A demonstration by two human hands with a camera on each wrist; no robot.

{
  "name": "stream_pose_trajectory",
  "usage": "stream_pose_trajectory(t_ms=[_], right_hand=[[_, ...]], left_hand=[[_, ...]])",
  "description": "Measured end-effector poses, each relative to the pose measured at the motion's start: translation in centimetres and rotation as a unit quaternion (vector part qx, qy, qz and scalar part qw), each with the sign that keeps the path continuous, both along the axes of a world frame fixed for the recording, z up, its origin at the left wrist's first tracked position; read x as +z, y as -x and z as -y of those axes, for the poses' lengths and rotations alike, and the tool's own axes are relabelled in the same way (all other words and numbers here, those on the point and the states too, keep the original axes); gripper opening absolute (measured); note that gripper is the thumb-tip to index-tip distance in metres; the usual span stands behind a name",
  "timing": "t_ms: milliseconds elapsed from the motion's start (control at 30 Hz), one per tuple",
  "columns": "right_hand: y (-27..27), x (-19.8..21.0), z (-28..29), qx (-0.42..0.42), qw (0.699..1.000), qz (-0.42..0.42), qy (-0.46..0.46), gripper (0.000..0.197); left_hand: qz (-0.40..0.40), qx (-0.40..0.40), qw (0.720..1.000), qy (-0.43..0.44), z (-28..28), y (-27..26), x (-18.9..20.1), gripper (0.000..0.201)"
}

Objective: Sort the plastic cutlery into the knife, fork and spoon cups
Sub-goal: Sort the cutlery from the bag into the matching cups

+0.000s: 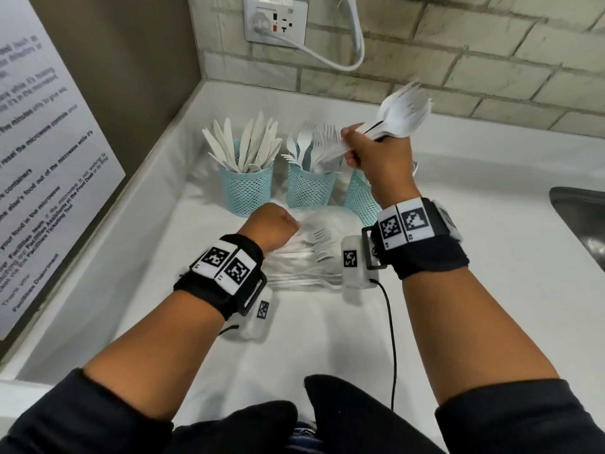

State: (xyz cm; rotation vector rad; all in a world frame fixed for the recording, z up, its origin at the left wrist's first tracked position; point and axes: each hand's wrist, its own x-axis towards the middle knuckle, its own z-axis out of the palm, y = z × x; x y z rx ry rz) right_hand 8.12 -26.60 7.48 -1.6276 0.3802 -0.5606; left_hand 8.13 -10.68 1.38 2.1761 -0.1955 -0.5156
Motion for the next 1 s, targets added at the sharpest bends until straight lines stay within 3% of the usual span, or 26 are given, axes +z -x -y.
stream_pose_trajectory(t_ms=[100, 167, 267, 400, 600, 700, 800, 867, 933, 1000], right_hand=[[-1.1, -0.3, -0.4, -0.041, 0.998, 0.035, 0.029, 0.018], [-1.8, -1.1, -0.9, -0.041, 0.998, 0.024, 0.047, 0.008], [-2.6, -2.2, -1.2, -0.031, 0.992, -0.031, 0.117, 0.015], [-3.5, -2.0, -1.3, 0.014, 0.978, -0.076, 0.194, 0.018], [-4.1, -1.9, -1.9, 0.065, 0.971, -0.121, 0.197, 0.034], [-4.0, -1.3, -1.9, 0.045, 0.966, -0.122, 0.223, 0.024], [-3.7, -0.8, -2.0, 0.004, 0.974, -0.078, 0.211, 0.038], [-3.6, -0.9, -2.0, -0.036, 0.945, -0.076, 0.316, 0.051], [-3.5, -0.9, -2.1, -0.049, 0.891, -0.078, 0.445, 0.054], [-3.7, -1.2, -2.3, -0.016, 0.843, -0.093, 0.529, 0.056]], left_hand=[[0.049, -0.084, 0.987, -0.13, -0.1, 0.3, -0.2, 0.027], [0.062, -0.128, 0.975, -0.171, -0.1, 0.4, -0.3, 0.036], [0.071, -0.169, 0.962, -0.204, -0.2, 0.4, -0.9, 0.045], [0.08, -0.179, 0.956, -0.218, -0.4, 0.2, -1.6, 0.046], [0.081, -0.184, 0.956, -0.215, -0.3, 0.0, -1.7, 0.046], [0.08, -0.187, 0.956, -0.212, -0.4, 0.0, -1.7, 0.047], [0.079, -0.187, 0.957, -0.209, -0.5, 0.0, -1.7, 0.046], [0.078, -0.184, 0.958, -0.207, -0.4, -0.1, -1.8, 0.046], [0.074, -0.179, 0.959, -0.206, -0.4, -0.1, -1.9, 0.048], [0.074, -0.176, 0.959, -0.209, -0.4, -0.1, -1.9, 0.05]])
